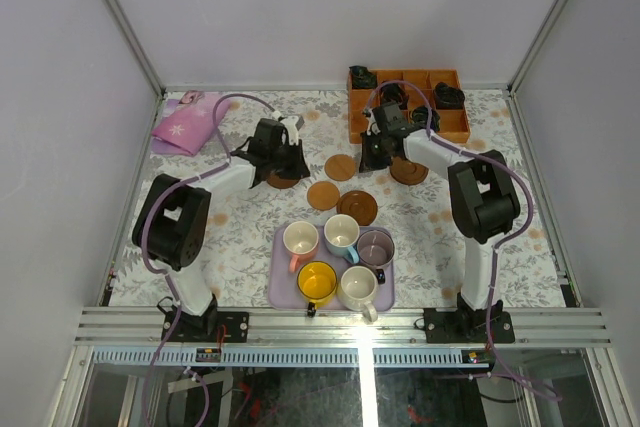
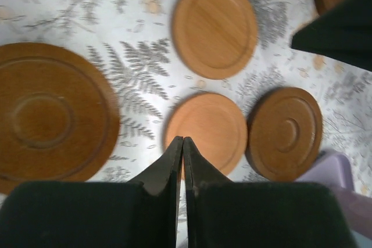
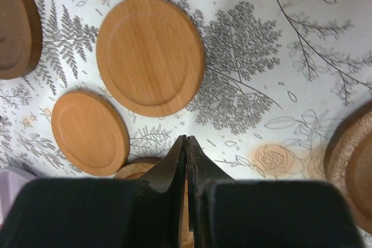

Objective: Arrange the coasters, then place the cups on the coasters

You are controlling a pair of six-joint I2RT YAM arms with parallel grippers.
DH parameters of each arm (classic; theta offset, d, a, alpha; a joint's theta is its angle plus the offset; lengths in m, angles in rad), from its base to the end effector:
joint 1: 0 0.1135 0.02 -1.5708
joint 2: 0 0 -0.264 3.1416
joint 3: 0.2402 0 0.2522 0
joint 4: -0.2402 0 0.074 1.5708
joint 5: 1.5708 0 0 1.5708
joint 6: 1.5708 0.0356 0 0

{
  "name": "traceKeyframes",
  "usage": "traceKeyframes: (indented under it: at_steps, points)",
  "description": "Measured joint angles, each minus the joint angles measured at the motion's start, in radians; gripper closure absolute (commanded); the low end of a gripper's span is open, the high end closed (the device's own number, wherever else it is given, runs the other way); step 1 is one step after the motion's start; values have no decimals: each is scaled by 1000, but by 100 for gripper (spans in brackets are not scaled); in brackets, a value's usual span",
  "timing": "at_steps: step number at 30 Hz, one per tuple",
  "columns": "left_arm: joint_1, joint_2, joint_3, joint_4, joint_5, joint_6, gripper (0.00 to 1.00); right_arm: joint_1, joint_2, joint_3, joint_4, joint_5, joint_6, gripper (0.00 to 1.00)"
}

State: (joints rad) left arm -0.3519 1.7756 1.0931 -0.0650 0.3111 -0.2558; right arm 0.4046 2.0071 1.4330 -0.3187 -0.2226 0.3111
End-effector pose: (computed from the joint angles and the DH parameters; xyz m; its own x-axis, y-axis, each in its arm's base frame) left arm 0.3537 -0.1415 0.1907 -0.7537 0.0202 -0.6569 0.3599 0.8490 -0.3869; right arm 0.3996 0.1797 0.1854 -0.8381 -0.0341 -0.5445 -0.2675 0.8955 0.3557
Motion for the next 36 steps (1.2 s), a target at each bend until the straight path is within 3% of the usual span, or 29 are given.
traceKeyframes:
  at_steps: [22,36]
  points:
    - [-74,37,-30,-9,179,53,100,11,78,111,16,-73,-11,98]
    - [-74,167,40,-17,161,24,100,51,214,255,-6,-120,-24,98]
